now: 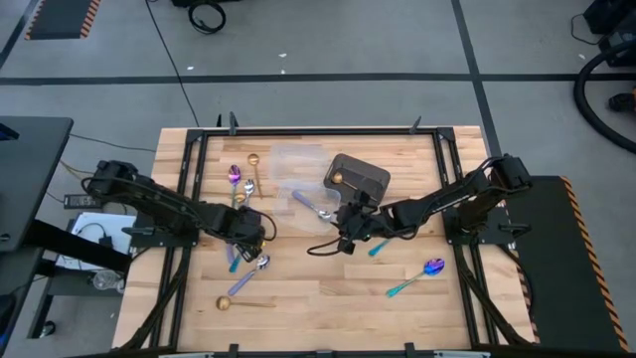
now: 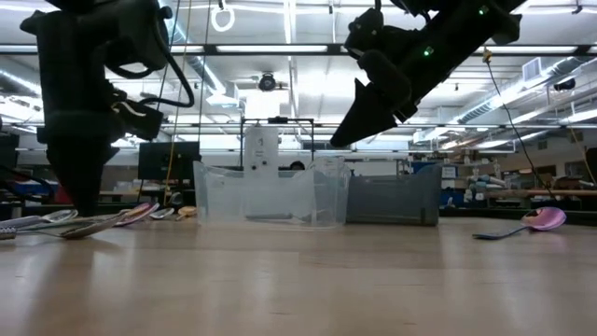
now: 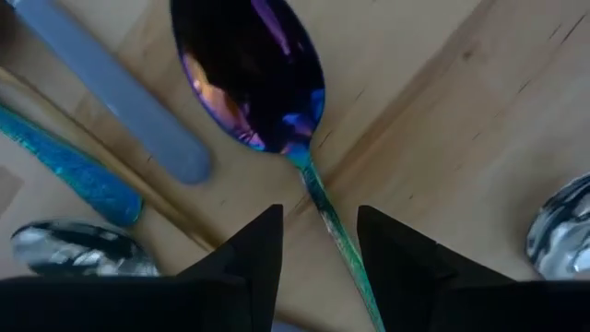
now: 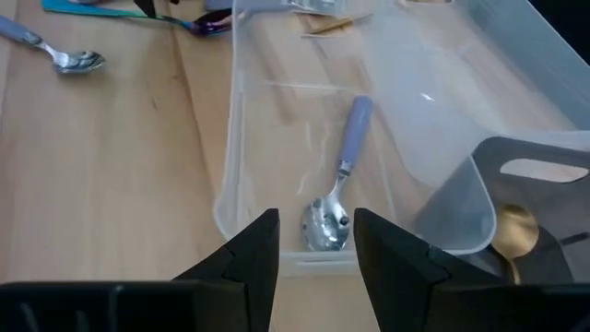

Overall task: Sort silverware by color (type)
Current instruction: Put the blue spoon into the top transparent bin

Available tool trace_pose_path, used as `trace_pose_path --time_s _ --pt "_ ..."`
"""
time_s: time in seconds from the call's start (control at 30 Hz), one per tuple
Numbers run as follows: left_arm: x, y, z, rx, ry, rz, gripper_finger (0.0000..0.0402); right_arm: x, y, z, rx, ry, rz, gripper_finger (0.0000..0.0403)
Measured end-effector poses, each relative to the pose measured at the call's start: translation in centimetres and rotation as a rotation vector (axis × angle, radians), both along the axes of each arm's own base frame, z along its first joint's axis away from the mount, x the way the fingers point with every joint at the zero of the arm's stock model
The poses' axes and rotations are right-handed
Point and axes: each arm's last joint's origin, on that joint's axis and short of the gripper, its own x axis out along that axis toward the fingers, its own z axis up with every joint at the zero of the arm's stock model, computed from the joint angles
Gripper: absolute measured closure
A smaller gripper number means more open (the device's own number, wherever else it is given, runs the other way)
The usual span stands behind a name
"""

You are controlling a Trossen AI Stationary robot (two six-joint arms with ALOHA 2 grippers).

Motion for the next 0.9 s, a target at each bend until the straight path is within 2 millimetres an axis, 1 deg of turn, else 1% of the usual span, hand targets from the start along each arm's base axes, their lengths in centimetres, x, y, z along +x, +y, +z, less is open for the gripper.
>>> trace_pose_path --time_s 0.2,0.33,0.4,0.47,0.6,0.73,0.9 --pt "0.0 0.1 -0.1 0.021 0.002 -0.044 0.0253 0.0 0.0 0.0 -0.004 -0.004 0.005 0.0255" --pt "-0.3 0.8 -0.7 0.025 0.006 -0.034 0.0253 0.0 0.2 0.0 -0.005 -0.004 0.011 0.0261" --pt "-0.4 1.0 -1.3 0.003 -0.005 -0.04 0.0253 0.0 0.2 0.0 -0.009 -0.005 0.016 0.0263" --pt "-0.3 1.3 -1.4 -0.02 -0.029 -0.049 0.0253 0.0 0.2 0.0 -0.009 -0.004 0.017 0.0266" --pt "-0.4 1.8 -1.5 -0.037 -0.021 -0.057 0.0255 0.0 0.2 0.0 -0.009 -0.003 0.017 0.027" --pt "-0.4 1.9 -1.6 -0.033 -0.009 -0.086 0.0276 0.0 0.3 0.0 -0.008 -0.004 0.02 0.0271" --pt "-0.5 1.9 -1.6 -0.026 -0.004 -0.097 0.0327 0.0 0.3 0.0 -0.016 -0.001 0.026 0.0271"
